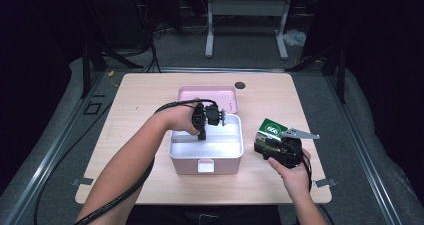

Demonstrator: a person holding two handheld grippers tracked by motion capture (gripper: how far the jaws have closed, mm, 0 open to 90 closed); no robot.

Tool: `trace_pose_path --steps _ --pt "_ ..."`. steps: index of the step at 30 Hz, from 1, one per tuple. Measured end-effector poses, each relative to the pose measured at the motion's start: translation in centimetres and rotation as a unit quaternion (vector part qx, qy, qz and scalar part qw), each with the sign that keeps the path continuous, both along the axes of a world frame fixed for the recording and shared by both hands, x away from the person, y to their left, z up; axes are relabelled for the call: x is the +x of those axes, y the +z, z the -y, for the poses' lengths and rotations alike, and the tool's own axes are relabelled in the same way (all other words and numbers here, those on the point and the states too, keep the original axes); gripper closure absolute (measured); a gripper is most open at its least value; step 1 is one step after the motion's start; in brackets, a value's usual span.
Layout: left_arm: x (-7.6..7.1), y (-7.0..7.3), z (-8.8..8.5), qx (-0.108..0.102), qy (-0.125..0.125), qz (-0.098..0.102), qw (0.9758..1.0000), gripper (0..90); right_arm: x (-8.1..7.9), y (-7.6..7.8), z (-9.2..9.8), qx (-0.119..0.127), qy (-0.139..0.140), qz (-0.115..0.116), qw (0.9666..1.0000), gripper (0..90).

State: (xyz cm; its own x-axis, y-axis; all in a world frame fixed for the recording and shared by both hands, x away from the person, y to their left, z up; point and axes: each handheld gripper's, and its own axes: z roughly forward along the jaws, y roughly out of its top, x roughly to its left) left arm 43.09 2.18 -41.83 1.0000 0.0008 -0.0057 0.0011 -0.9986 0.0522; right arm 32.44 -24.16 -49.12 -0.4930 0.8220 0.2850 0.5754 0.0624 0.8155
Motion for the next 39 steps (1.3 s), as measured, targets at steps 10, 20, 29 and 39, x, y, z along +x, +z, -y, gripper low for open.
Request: trace_pose_path --steps 10,20,29,39 --pt "-0.2 0.4 -0.1 -0.001 -0.002 0.009 1.0 89.3 0.0 0.0 0.1 0.003 -0.001 0.0 1.0 42.5" --pt "-0.4 1.4 -0.2 -0.008 -0.003 0.017 0.9998 89.3 0.0 0.0 0.1 0.004 -0.002 -0.002 1.0 42.5" --pt "-0.4 3.5 -0.9 -0.019 0.002 0.026 0.9995 89.4 0.1 -0.1 0.3 0.005 -0.004 -0.002 1.0 42.5" --pt "-0.5 5.3 -3.3 -0.011 0.022 0.033 0.9992 89.3 0.0 0.0 0.4 0.007 -0.006 -0.001 1.0 42.4"
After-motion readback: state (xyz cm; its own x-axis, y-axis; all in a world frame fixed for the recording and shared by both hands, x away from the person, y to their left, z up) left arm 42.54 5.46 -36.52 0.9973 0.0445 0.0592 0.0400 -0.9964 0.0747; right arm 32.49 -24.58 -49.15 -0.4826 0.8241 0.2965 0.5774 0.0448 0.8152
